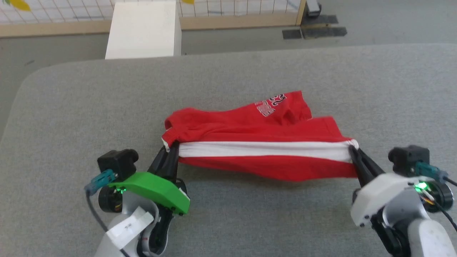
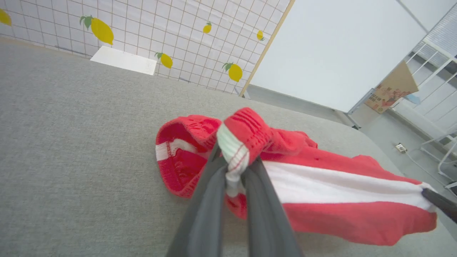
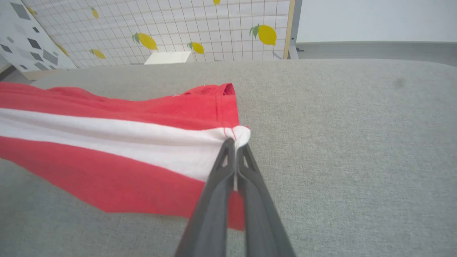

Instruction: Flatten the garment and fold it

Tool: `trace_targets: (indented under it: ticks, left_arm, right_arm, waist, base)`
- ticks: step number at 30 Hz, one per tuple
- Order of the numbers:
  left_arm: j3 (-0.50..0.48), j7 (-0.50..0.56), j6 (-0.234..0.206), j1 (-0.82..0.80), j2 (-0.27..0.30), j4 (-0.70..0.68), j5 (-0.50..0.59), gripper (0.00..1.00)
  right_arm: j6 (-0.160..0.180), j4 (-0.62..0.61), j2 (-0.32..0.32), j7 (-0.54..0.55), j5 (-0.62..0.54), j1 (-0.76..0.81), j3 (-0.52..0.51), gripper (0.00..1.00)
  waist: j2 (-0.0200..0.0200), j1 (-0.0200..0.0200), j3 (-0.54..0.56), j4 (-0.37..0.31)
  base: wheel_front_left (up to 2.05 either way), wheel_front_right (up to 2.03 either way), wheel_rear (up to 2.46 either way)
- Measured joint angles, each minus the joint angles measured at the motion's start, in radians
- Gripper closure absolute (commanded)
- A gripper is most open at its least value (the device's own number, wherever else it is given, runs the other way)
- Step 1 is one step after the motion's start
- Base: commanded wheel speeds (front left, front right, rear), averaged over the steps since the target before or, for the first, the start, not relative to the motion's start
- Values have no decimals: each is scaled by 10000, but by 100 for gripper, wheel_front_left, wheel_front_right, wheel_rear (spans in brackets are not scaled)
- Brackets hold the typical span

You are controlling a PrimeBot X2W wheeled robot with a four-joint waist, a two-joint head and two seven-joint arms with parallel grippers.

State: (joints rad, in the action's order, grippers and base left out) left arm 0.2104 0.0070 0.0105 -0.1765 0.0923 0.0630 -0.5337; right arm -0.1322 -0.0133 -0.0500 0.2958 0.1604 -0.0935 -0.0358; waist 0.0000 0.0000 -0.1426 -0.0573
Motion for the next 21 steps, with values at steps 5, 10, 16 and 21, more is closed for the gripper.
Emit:
trace_targets:
  ticks: [5, 10, 16, 21]
  left_arm:
    - [-52, 926, 291, 412, 42, -1198, -903, 100]
    - [-10, 2366, 506, -70, 318, -2094, -1877, 100]
    - [-360, 3745, 364, -2521, 414, -2004, -2709, 100]
    - [-871, 3837, -6, -5321, 445, -775, -2828, 100]
  right_arm:
    - [0, -1609, 0, 895, 35, 712, -117, 100]
    - [0, -2562, -240, 1887, -144, 247, 151, 100]
    - [0, -2042, -1049, 2418, 8, -2516, 527, 100]
    - [0, -443, -1352, 2328, 146, -5462, 838, 100]
  waist:
    - [0, 0, 449, -155]
    - [0, -1, 608, -322]
    - [0, -1, 190, -390]
    - [0, 0, -598, -410]
  base:
    - [0, 0, 0]
    - [0, 0, 0]
    - [0, 0, 0]
    - [0, 0, 0]
